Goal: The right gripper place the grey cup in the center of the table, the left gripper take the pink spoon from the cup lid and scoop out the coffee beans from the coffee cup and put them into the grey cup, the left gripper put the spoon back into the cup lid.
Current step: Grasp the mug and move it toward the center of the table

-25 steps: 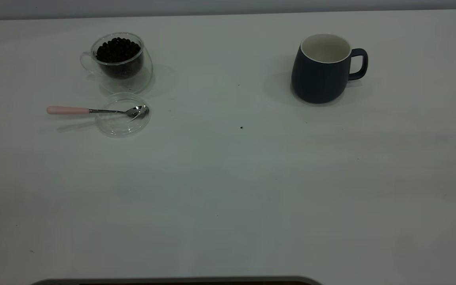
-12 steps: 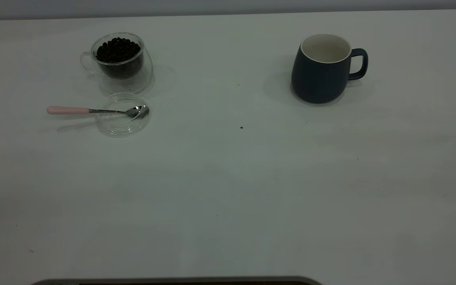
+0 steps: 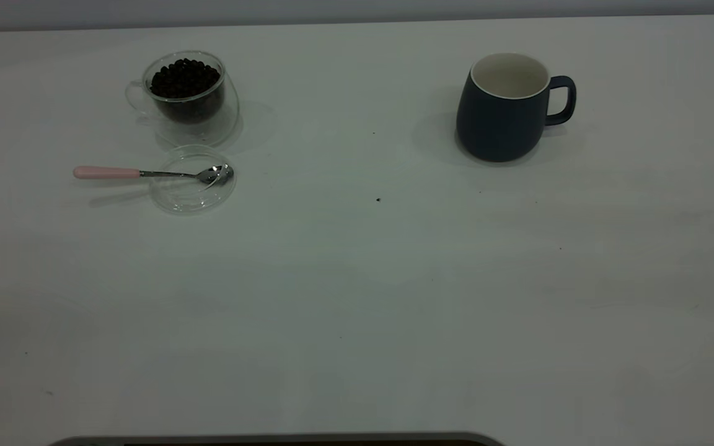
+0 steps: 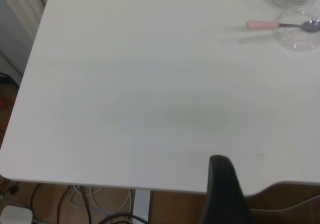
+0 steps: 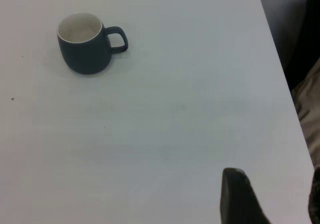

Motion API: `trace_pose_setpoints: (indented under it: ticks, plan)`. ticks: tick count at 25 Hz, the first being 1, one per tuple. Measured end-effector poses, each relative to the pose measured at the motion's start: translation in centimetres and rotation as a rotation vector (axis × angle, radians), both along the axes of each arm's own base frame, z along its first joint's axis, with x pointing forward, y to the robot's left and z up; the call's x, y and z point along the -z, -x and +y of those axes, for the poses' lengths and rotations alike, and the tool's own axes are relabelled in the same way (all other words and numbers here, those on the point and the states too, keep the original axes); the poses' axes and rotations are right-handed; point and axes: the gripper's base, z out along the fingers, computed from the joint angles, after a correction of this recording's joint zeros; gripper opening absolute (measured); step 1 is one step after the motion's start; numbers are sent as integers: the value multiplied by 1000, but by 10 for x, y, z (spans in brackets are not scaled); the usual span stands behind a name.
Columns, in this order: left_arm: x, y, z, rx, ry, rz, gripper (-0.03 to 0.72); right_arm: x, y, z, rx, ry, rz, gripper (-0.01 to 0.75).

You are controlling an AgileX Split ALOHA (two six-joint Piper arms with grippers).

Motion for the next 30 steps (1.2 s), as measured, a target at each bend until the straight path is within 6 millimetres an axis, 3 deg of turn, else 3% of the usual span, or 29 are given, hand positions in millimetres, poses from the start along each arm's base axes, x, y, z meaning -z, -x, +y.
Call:
trace_pose_setpoints:
  ticks: [11, 16, 20, 23, 30]
  plan:
    - [0, 0, 0, 0, 0, 0, 536, -1, 0, 1, -7, -11, -2, 372]
    - [0, 0, 0, 0, 0, 0, 536, -27, -13, 8, -79, -2, -72, 393]
    - [0, 0, 0, 0, 0, 0, 536, -49, -56, 15, -141, 85, -70, 467]
    - [0, 0, 0, 0, 0, 0, 536, -50, -99, 23, -200, 152, -28, 522]
    - [0, 0, 0, 0, 0, 0, 536, -30, -217, 44, -375, 308, 190, 550]
